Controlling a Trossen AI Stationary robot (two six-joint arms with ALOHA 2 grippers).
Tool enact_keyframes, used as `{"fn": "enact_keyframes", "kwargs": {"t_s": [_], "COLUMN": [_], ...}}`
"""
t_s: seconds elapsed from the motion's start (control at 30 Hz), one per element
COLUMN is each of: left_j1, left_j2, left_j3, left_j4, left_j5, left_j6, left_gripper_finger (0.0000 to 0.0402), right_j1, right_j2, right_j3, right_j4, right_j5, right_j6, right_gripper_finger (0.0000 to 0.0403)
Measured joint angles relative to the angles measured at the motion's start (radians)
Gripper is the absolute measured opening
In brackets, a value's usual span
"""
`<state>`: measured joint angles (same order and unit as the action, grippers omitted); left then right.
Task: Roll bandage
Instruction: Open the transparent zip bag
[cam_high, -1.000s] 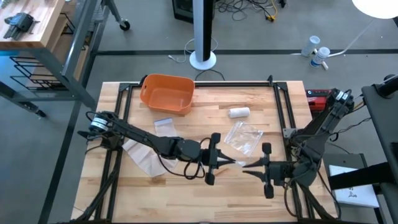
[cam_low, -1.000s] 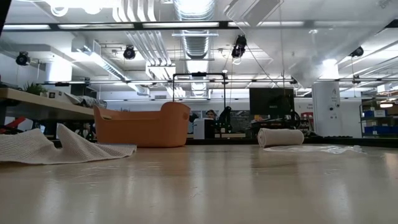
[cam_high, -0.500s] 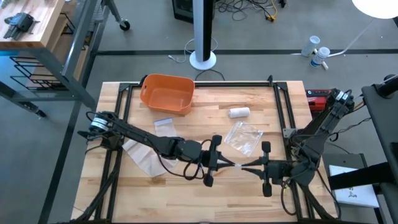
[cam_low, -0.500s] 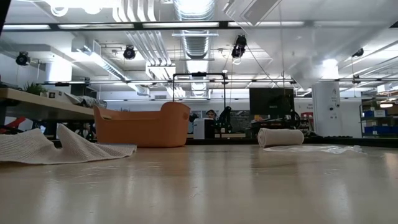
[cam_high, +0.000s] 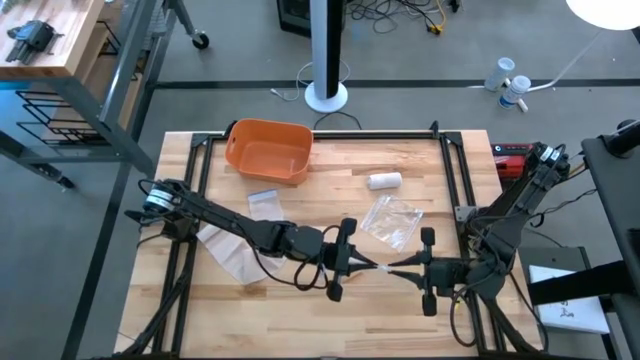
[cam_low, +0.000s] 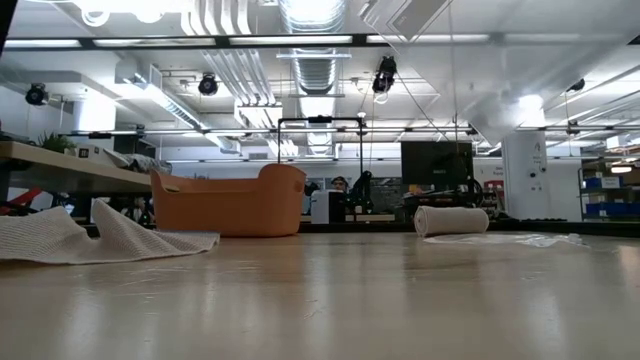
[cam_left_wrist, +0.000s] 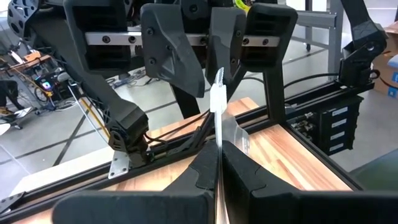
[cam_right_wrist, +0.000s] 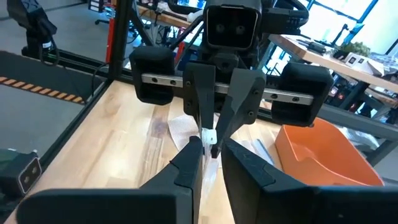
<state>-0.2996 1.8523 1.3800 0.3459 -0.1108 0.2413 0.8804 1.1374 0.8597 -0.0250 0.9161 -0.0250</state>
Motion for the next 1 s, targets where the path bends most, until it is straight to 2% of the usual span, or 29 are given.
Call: {"fn": "enact_keyframes", "kwargs": {"t_s": [0.4,0.7,1.0], "left_j1": [0.0,0.001,0.002], "left_j2": [0.0,-0.001,-0.001], "left_j3": [0.0,0.0,0.0], "left_j4": [0.0,-0.012,-0.008], "left_j5": [-0.011,-0.012,-0.012], "left_j6": [-0.003,-0.012,-0.014], "left_gripper_finger": [0.0,0.0,0.0], "right_j1": [-0.051,-0.019,-0.034], "right_j2": [0.057,0.01,0.03], "right_j3": [0.0,0.017,0.017], "right_j4": [0.004,0.0,0.0], "right_j5": [0.0,0.0,-0.001], "right_j6": [0.002,0.014,0.028], "right_gripper_finger": [0.0034,0.0054,0.0062]}}
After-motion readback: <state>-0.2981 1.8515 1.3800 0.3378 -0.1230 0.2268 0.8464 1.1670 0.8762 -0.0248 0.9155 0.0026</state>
